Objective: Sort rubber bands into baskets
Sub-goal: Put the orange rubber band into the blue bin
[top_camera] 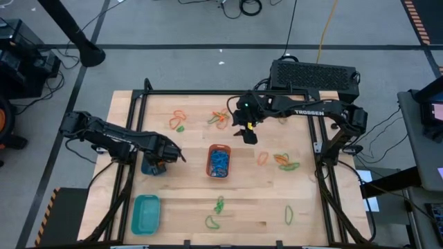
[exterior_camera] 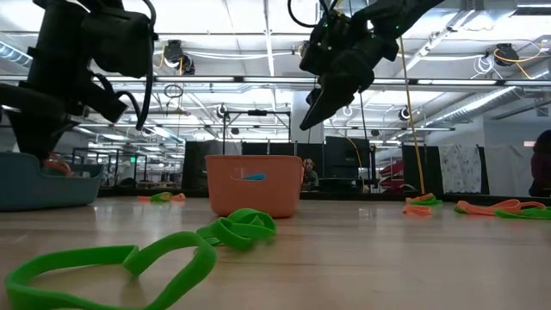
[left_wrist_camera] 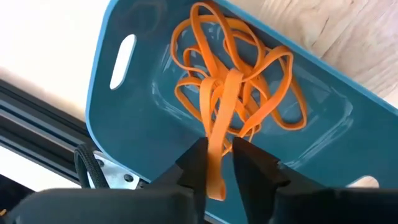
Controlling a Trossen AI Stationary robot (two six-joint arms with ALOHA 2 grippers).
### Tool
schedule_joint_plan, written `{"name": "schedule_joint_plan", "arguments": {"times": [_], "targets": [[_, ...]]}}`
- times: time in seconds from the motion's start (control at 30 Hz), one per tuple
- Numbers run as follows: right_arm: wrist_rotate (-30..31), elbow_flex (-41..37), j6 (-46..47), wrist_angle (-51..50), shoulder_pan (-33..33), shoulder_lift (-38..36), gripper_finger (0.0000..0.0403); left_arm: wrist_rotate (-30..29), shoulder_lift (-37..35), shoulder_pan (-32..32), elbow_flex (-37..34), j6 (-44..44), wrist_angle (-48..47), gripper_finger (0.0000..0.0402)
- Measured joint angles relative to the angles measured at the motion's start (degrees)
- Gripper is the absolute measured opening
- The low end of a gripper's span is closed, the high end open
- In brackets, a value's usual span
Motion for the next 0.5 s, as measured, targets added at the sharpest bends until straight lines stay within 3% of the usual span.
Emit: {"name": "schedule_joint_plan", "arguments": {"times": [0.3, 0.5], "targets": [[0.02, 0.0, 0.95, 1.55, -0.02, 0.0, 0.021, 0.04, 0.0, -0.02, 0.83, 0.26, -2.99, 0.0156], [0.02, 0.0, 0.63, 2.58, -0.02, 0.0, 0.021, -2.55, -2.81, -0.02, 5.74, 2.95, -6.66, 0.0175]]}}
